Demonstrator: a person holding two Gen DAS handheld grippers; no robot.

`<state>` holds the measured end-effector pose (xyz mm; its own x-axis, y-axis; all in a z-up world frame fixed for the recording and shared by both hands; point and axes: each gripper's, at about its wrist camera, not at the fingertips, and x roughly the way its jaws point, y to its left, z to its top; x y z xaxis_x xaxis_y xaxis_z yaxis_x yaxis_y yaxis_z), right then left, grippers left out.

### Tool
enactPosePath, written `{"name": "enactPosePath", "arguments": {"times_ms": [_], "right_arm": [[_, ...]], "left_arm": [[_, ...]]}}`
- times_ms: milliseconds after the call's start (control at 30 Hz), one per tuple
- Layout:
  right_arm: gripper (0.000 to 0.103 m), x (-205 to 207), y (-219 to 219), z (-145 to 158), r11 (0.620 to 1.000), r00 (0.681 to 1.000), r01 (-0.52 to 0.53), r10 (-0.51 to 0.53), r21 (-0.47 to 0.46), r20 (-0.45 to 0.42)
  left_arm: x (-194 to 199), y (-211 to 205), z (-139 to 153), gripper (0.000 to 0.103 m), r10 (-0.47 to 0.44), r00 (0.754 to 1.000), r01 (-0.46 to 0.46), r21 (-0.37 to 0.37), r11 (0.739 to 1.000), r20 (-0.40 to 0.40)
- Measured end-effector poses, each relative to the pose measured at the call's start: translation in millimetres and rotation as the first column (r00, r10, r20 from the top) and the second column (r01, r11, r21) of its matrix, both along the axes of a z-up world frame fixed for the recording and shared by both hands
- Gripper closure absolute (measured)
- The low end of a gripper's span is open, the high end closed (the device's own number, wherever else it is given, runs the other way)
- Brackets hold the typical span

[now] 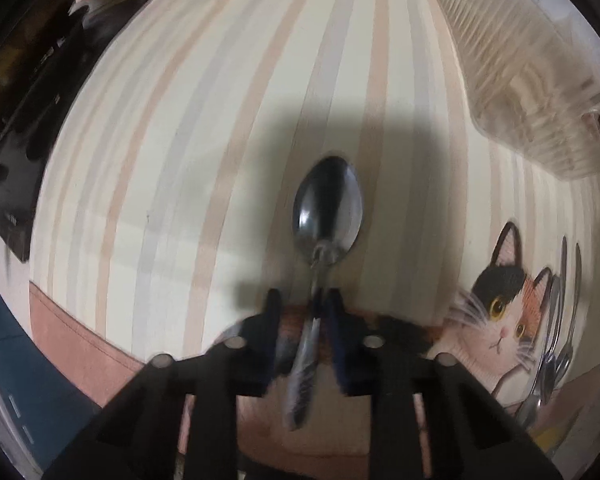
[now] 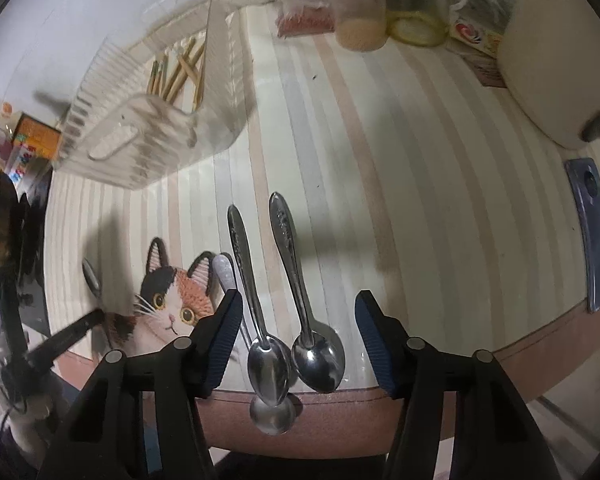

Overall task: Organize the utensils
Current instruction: 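Grasp a metal spoon by its handle with the left tool while the right tool grasps another spoon, then lift both spoons and carry them over the clear basket, opening the left tool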

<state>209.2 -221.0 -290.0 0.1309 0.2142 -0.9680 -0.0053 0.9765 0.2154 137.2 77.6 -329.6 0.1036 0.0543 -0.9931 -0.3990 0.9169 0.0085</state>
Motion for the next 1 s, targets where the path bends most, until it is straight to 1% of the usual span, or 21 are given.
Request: {"name": "enactPosePath", "arguments": {"times_ms": [67,167,200,233,267,300,333,367,433,533,667,700,733,767,800,833,900,1000], "right_arm": [[0.047,1.4,6.0,-7.6,0.999,0.999,-0.030,0.029,-0.017,-0.023],[0.051,2.8,12.1,-19.3,0.998,0.998,-0.048,0.046,-0.040,-0.038],[0.056,4.3,15.5,-25.5,0.997,0.997,-0.060,0.057,-0.054,-0.047],[0.064,5.1,18.0,-30.7,0.995,0.996,-0.071,0.068,-0.064,-0.055],[0.068,5.7,21.1,-36.1,0.993,0.994,-0.087,0.082,-0.079,-0.065],[0.078,5.8,23.6,-40.1,0.989,0.993,-0.103,0.096,-0.102,-0.073],[0.092,5.4,25.0,-37.7,0.986,0.993,-0.112,0.107,-0.124,-0.049],[0.096,5.0,26.0,-37.2,0.980,0.992,-0.124,0.119,-0.157,-0.045],[0.096,5.1,19.9,-38.6,0.976,0.994,-0.109,0.102,-0.189,-0.046],[0.096,4.0,4.9,-41.7,0.977,0.995,-0.091,0.079,-0.193,-0.068],[0.096,1.5,-3.1,-44.0,0.975,0.993,-0.101,0.088,-0.198,-0.073],[0.096,1.7,-2.9,-44.2,0.975,0.993,-0.104,0.092,-0.198,-0.073],[0.096,1.8,-3.1,-44.2,0.975,0.993,-0.102,0.089,-0.199,-0.073],[0.096,1.5,-3.3,-44.2,0.973,0.993,-0.105,0.092,-0.205,-0.073],[0.096,1.4,-0.9,-44.3,0.969,0.992,-0.116,0.102,-0.219,-0.073],[0.096,1.3,-1.7,-44.5,0.967,0.992,-0.120,0.106,-0.227,-0.072],[0.096,-0.1,1.2,-44.3,0.965,0.992,-0.120,0.107,-0.235,-0.066],[0.097,-5.2,-0.9,-43.2,0.974,0.995,-0.089,0.080,-0.208,-0.052]], "left_arm": [[1.6,-6.3,0.1,0.098,-0.013,1.000,0.013,0.008,1.000,-0.001],[1.1,-22.8,2.2,0.099,-0.037,0.999,0.037,-0.001,0.999,0.004],[0.3,-31.0,2.7,0.099,-0.044,0.999,0.044,-0.017,0.999,0.006],[0.2,-38.5,2.7,0.099,-0.051,0.999,0.051,-0.039,0.998,0.007],[-0.8,-44.0,2.6,0.099,-0.056,0.998,0.056,-0.057,0.997,0.007],[-2.6,-52.6,3.4,0.099,-0.060,0.998,0.060,-0.081,0.995,0.007],[-4.3,-59.9,4.1,0.099,-0.062,0.998,0.063,-0.096,0.993,0.006],[-5.4,-65.9,4.7,0.099,-0.073,0.997,0.073,-0.096,0.993,0.005],[-6.2,-73.3,5.7,0.099,-0.094,0.996,0.094,-0.083,0.992,0.002],[-6.3,-75.0,6.5,0.099,-0.094,0.996,0.093,-0.094,0.991,0.002],[-4.4,-70.7,8.2,0.098,-0.093,0.996,0.093,-0.102,0.990,0.009],[-4.6,-71.0,8.9,0.096,-0.090,0.996,0.091,-0.106,0.990,0.012],[-3.7,-70.5,9.0,0.096,-0.101,0.995,0.101,-0.102,0.990,0.010],[5.2,-63.5,6.6,0.096,-0.113,0.994,0.113,-0.097,0.989,0.005],[2.4,-55.0,4.2,0.096,-0.123,0.992,0.123,-0.089,0.988,0.000],[3.8,-57.1,4.7,0.098,-0.136,0.991,0.135,-0.076,0.988,-0.005],[8.4,-58.3,0.4,0.099,-0.140,0.990,0.139,-0.066,0.988,-0.007],[10.6,-63.9,3.6,0.099,-0.153,0.988,0.152,-0.047,0.987,0.002]]}}
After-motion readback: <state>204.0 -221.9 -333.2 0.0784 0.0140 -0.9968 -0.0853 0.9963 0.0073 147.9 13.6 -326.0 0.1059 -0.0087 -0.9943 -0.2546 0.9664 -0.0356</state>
